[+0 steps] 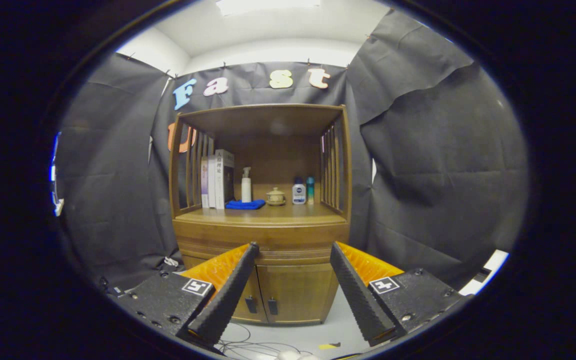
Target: Pull open the drawer, take out the items inside it, and place them on the countertop above the cabinet.
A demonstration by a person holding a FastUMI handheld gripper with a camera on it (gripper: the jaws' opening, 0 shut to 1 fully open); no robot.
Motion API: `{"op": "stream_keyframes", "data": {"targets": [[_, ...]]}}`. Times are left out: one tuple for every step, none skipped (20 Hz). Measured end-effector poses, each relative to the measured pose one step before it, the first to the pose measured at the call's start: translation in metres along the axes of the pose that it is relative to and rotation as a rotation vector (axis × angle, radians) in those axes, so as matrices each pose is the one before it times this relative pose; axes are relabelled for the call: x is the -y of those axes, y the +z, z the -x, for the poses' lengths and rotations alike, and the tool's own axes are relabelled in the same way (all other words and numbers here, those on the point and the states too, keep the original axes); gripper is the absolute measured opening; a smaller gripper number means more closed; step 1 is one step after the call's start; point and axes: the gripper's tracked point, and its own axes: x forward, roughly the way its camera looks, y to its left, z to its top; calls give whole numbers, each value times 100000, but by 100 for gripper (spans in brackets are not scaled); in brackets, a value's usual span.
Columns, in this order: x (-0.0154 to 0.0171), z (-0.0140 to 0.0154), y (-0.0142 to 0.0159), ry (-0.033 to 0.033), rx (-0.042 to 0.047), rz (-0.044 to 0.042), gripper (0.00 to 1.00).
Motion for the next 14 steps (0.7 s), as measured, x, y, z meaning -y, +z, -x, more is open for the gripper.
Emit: {"op": "stream_keyframes", "data": {"targets": [[-382,-1575,68,401,-14,-355,99],[-414,-1597,223,487,579,-593,99],[-420,-1542,50,-14,-85,-319,99],[-498,-1627,-352,634,-419,-352,99],[-690,-1706,-393,723,-454,-326,99],[-678,-1757,-425,907,375,-297,99],[-809,-1924,-755,1061,-1023,1029,99],[-556,-1869,-1601,-373,-2620,848,99],[-641,-1752,-1294,599,-1741,176,99],[-905,-1738,-1234,840,-2480,-275,99],[-594,-1596,-1048,575,-2176,-951,99],[-501,-1563,-804,479,-753,-755,99],[-63,-1404,-827,-576,-1797,113,99],[105,-1163,-735,-1161,-1824,74,99]]}}
